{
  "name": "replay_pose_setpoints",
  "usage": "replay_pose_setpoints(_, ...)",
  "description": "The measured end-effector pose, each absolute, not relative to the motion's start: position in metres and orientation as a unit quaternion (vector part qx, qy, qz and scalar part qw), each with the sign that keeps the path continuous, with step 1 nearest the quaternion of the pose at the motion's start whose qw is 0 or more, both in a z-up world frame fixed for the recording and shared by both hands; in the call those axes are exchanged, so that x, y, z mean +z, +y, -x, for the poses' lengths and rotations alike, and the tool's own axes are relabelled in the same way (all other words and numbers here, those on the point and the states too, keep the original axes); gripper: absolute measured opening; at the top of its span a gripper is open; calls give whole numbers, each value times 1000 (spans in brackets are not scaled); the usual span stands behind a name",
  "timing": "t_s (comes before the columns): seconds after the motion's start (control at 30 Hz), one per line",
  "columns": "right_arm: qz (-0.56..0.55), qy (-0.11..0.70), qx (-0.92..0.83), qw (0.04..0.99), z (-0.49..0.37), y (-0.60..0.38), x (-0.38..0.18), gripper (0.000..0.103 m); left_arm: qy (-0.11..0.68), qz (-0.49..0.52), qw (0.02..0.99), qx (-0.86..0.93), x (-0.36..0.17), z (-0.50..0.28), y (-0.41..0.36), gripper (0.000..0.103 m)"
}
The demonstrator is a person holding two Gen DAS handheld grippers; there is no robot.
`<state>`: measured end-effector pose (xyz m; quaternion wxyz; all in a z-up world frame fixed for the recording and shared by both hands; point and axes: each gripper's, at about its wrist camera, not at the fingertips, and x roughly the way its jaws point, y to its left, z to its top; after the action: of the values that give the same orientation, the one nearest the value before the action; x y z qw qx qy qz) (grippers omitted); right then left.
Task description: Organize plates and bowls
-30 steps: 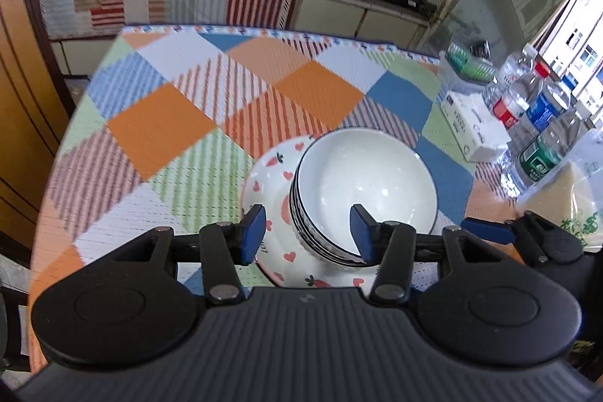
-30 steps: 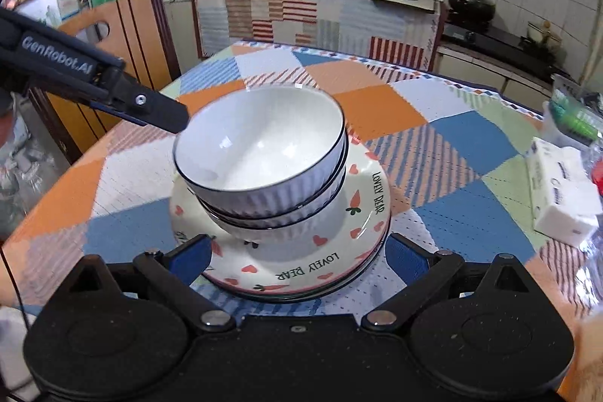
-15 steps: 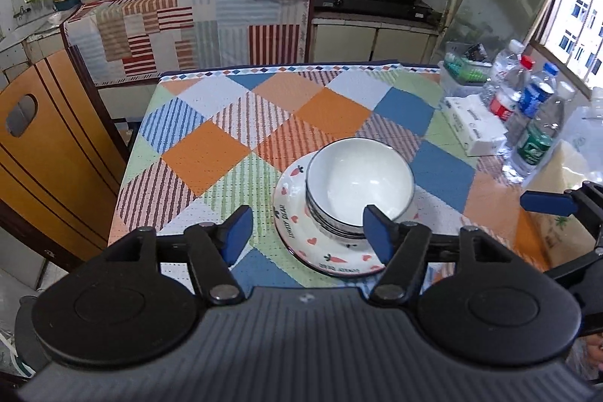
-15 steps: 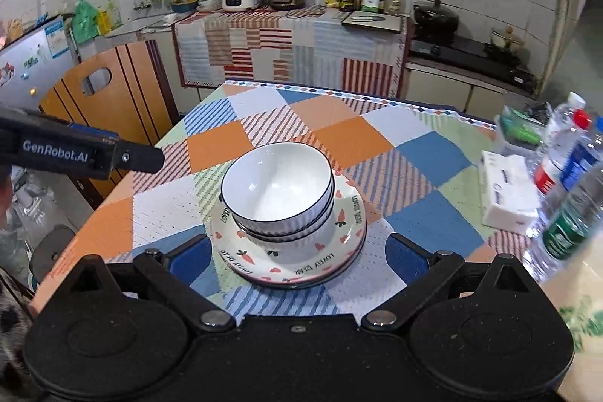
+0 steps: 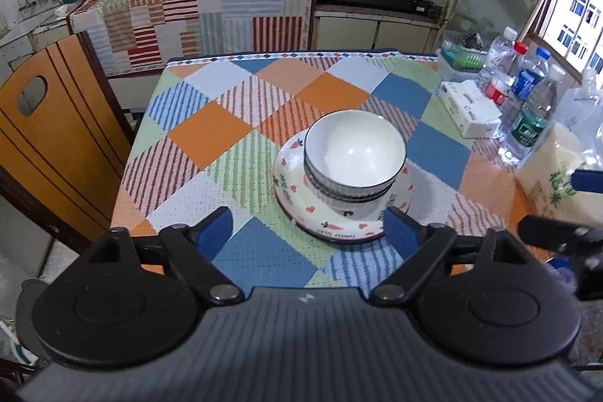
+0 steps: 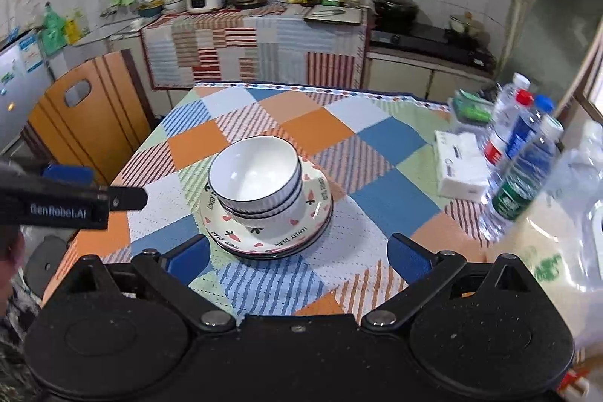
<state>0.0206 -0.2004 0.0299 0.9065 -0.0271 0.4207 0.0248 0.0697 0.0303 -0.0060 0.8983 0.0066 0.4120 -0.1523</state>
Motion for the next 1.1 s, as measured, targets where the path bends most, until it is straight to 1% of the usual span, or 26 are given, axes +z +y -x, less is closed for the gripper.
replay_pose_setpoints(0.2, 38, 416, 24, 908, -8, -194, 27, 102, 411, -18, 900, -146, -8, -62, 29, 97)
replay_pose_setpoints(0.27, 40, 414, 19, 909, -6, -192, 27, 102, 409, -22, 902, -140, -8, -59, 28, 103)
replay_pose_setpoints(0.57, 63, 398, 16, 915, -2, -182, 23, 102, 413, -17, 901, -130, -8, -52, 33, 103)
replay_pose_setpoints(0.77, 45, 402, 6, 915, -4, -189, 20, 102, 411, -20, 904, -114, -9, -47, 34, 103)
replay_pose_setpoints(1.1, 54, 410, -18, 910, 1, -197, 14, 102, 407, -42, 906, -108, -11, -37, 28, 103)
